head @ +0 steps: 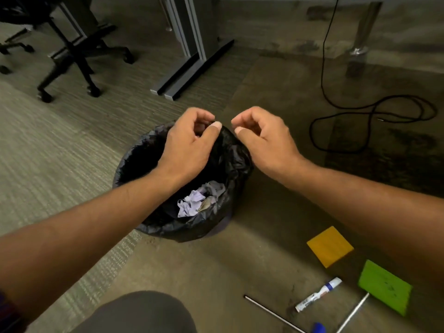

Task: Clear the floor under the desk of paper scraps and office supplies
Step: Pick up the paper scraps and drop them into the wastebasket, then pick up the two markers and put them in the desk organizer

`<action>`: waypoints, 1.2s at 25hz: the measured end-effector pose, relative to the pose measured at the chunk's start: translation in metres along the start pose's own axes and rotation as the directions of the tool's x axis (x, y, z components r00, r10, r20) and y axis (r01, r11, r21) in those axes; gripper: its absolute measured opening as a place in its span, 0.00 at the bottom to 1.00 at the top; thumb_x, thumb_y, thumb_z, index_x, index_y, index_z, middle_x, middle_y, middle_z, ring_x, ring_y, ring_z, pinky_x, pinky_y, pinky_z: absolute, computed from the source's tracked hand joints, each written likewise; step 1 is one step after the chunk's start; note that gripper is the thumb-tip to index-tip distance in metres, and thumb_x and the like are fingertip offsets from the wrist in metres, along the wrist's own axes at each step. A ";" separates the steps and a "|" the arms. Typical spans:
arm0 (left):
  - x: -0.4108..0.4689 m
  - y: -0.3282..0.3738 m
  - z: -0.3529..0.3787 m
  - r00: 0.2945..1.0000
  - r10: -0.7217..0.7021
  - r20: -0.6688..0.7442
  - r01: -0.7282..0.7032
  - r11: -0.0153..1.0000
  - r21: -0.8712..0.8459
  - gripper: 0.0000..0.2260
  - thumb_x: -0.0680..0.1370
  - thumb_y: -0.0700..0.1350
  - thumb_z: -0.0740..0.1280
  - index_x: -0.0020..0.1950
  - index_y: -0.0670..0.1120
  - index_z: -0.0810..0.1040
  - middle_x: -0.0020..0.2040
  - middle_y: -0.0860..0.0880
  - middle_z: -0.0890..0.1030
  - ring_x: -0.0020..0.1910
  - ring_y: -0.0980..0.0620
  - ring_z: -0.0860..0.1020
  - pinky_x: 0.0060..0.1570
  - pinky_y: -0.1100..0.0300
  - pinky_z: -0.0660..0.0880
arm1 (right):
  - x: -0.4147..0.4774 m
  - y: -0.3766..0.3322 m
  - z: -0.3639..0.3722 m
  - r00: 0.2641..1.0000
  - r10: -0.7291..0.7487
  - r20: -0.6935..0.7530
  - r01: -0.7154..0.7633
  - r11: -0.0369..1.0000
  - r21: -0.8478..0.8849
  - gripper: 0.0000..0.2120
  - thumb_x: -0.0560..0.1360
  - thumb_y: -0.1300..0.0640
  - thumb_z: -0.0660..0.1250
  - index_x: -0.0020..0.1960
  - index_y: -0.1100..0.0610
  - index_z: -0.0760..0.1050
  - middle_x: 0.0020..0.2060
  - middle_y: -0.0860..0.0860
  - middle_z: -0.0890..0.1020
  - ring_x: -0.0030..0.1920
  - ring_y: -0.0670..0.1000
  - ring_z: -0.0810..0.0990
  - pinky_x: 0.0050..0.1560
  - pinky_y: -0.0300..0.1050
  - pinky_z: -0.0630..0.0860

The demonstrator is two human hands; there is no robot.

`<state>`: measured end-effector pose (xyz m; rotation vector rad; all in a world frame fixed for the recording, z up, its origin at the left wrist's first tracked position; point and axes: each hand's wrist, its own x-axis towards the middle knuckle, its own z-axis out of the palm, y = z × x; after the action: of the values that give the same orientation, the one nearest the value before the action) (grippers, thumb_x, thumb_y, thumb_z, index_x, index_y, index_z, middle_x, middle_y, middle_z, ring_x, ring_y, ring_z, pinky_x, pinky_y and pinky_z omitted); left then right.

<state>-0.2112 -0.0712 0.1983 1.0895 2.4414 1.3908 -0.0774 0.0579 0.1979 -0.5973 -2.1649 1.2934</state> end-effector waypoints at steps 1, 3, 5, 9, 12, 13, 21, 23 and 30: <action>-0.001 0.012 0.010 0.997 0.075 0.020 -0.075 0.997 0.012 0.11 0.78 0.56 0.68 0.57 0.53 0.80 0.51 0.54 0.83 0.51 0.56 0.82 0.51 0.61 0.78 | -0.006 0.005 -0.013 1.000 -0.009 -0.010 0.008 0.999 -0.041 0.05 0.79 0.58 0.68 0.54 0.54 0.81 0.43 0.41 0.81 0.42 0.34 0.78 0.43 0.26 0.71; -0.001 0.034 0.033 0.970 0.232 0.070 -0.235 0.972 0.031 0.11 0.80 0.52 0.68 0.58 0.48 0.79 0.52 0.51 0.83 0.48 0.57 0.80 0.50 0.62 0.77 | -0.017 0.015 -0.037 1.000 -0.028 -0.001 0.028 0.993 -0.115 0.06 0.79 0.58 0.68 0.55 0.55 0.81 0.43 0.41 0.80 0.43 0.35 0.78 0.44 0.28 0.71; -0.003 0.054 0.062 0.927 0.351 0.129 -0.356 0.934 0.015 0.12 0.81 0.50 0.67 0.59 0.45 0.79 0.52 0.49 0.82 0.49 0.57 0.79 0.49 0.63 0.76 | -0.031 0.031 -0.062 1.000 0.006 0.018 -0.002 0.977 -0.211 0.07 0.80 0.56 0.67 0.56 0.56 0.80 0.46 0.44 0.81 0.46 0.39 0.79 0.45 0.33 0.74; -0.018 0.072 0.121 0.859 0.425 0.285 -0.437 0.899 -0.023 0.13 0.81 0.49 0.67 0.58 0.41 0.79 0.50 0.44 0.83 0.48 0.50 0.80 0.48 0.57 0.77 | -0.069 0.085 -0.100 0.980 0.143 0.137 -0.078 0.916 -0.394 0.09 0.80 0.58 0.65 0.59 0.60 0.78 0.50 0.53 0.82 0.49 0.51 0.79 0.47 0.45 0.73; -0.049 0.067 0.163 0.755 0.457 0.470 -0.497 0.867 -0.044 0.11 0.80 0.45 0.68 0.58 0.40 0.81 0.50 0.44 0.84 0.47 0.48 0.81 0.49 0.56 0.76 | -0.123 0.122 -0.112 0.945 0.214 0.246 -0.080 0.885 -0.459 0.10 0.79 0.61 0.66 0.59 0.60 0.79 0.51 0.54 0.83 0.49 0.51 0.79 0.49 0.42 0.72; -0.059 0.062 0.176 0.715 0.455 0.531 -0.511 0.858 -0.047 0.10 0.79 0.43 0.69 0.57 0.40 0.81 0.49 0.44 0.84 0.47 0.47 0.81 0.49 0.57 0.75 | -0.141 0.133 -0.113 0.933 0.226 0.279 -0.065 0.870 -0.488 0.09 0.79 0.60 0.67 0.59 0.60 0.80 0.51 0.55 0.84 0.50 0.53 0.81 0.49 0.42 0.72; -0.136 0.015 0.264 0.257 -0.039 0.966 -0.642 0.740 0.200 0.12 0.79 0.49 0.69 0.58 0.43 0.81 0.56 0.42 0.85 0.57 0.40 0.82 0.51 0.54 0.76 | -0.256 0.172 -0.090 0.702 0.461 0.543 0.101 0.690 -0.717 0.11 0.78 0.44 0.64 0.52 0.50 0.77 0.50 0.53 0.85 0.53 0.59 0.84 0.50 0.53 0.79; -0.161 0.002 0.286 0.260 -0.159 0.952 -0.606 0.741 0.289 0.12 0.78 0.51 0.72 0.51 0.42 0.79 0.56 0.40 0.84 0.57 0.38 0.83 0.49 0.54 0.77 | -0.275 0.179 -0.071 0.645 0.545 0.536 0.082 0.648 -0.757 0.14 0.77 0.42 0.63 0.51 0.51 0.76 0.50 0.55 0.85 0.52 0.61 0.84 0.46 0.51 0.79; -0.212 -0.033 0.308 0.423 -0.303 0.854 -0.401 0.782 0.476 0.17 0.72 0.52 0.78 0.52 0.44 0.81 0.55 0.41 0.85 0.55 0.39 0.84 0.43 0.56 0.74 | -0.323 0.209 -0.032 0.570 0.718 0.398 -0.179 0.582 -0.793 0.28 0.73 0.37 0.68 0.63 0.54 0.70 0.57 0.59 0.82 0.57 0.62 0.83 0.42 0.48 0.70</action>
<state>0.0612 -0.0027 -0.0516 1.4867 1.9002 -0.2562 0.2070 -0.0289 -0.0489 -1.2614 -3.3741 0.9913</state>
